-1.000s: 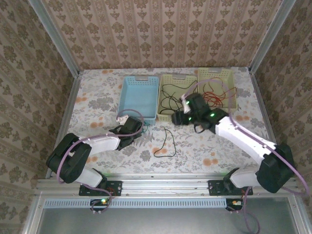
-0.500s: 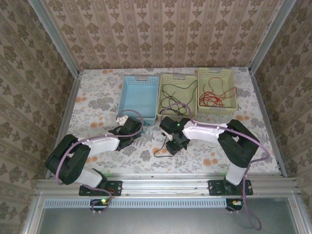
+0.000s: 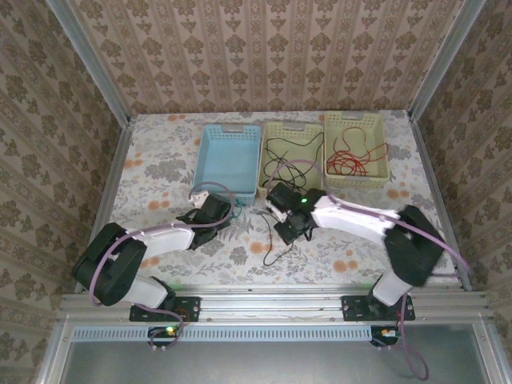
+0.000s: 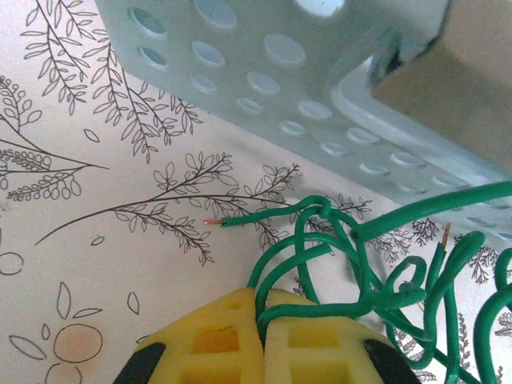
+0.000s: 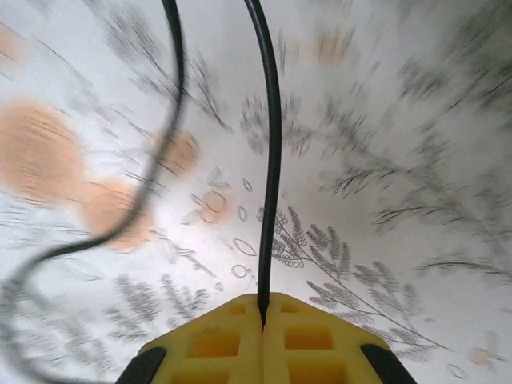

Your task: Untangle the cables

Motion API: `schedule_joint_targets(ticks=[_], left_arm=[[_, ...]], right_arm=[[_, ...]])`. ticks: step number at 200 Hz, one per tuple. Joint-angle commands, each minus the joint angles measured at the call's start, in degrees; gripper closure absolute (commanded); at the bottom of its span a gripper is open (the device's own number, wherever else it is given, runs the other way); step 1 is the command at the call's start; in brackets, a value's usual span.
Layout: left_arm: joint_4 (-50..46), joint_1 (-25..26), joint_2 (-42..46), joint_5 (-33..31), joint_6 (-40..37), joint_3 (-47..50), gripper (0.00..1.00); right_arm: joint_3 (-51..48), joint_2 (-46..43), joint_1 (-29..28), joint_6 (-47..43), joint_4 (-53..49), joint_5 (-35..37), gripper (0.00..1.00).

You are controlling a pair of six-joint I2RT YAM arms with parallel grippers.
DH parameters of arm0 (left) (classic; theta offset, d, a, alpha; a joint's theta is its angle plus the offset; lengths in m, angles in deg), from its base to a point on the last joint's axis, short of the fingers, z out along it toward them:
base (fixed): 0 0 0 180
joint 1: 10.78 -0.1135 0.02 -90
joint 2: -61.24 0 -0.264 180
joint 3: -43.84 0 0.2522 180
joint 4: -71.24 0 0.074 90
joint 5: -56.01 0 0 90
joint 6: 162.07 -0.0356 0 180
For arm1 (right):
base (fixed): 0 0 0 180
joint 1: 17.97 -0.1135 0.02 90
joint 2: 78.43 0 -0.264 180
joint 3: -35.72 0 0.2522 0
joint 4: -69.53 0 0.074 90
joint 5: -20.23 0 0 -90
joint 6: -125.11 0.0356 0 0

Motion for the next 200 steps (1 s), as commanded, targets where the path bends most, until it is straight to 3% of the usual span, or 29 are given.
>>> schedule_joint_targets(ticks=[1,40,57,82,125,168,180,191,200], left_arm=[[0.8,0.3,1.1,0.7,-1.8,1.0,1.00],[1.6,1.1,1.6,2.5,-5.0,0.8,1.00],[2.0,1.6,2.1,4.4,-7.9,0.5,1.00],[3.0,2.7,3.5,7.6,-11.9,0.4,1.00],[4.7,4.1,4.4,8.7,-14.3,0.8,1.00],[8.3,4.2,1.2,13.4,-16.0,-0.6,1.00],[9.2,4.3,0.0,14.6,-16.7,-1.3,1.00],[10.4,4.4,-1.2,15.8,-17.3,-1.9,1.00],[11.2,4.4,-2.2,17.0,-17.6,-2.5,1.00]], right_arm=[[3.5,-11.7,2.1,0.4,3.5,-1.3,1.00],[10.2,-16.1,15.5,5.1,14.0,-5.8,1.00],[11.5,-14.2,21.9,9.7,19.9,-8.8,1.00],[13.8,-7.7,27.1,13.7,24.4,-11.2,1.00],[13.6,1.0,28.5,15.9,27.2,-6.4,1.00],[12.7,6.7,23.3,13.6,20.9,5.7,1.00],[14.0,8.8,22.2,13.1,17.7,5.5,0.82],[14.3,9.7,22.0,13.3,15.9,4.0,0.59],[13.3,8.7,22.0,13.6,15.8,3.6,0.51]])
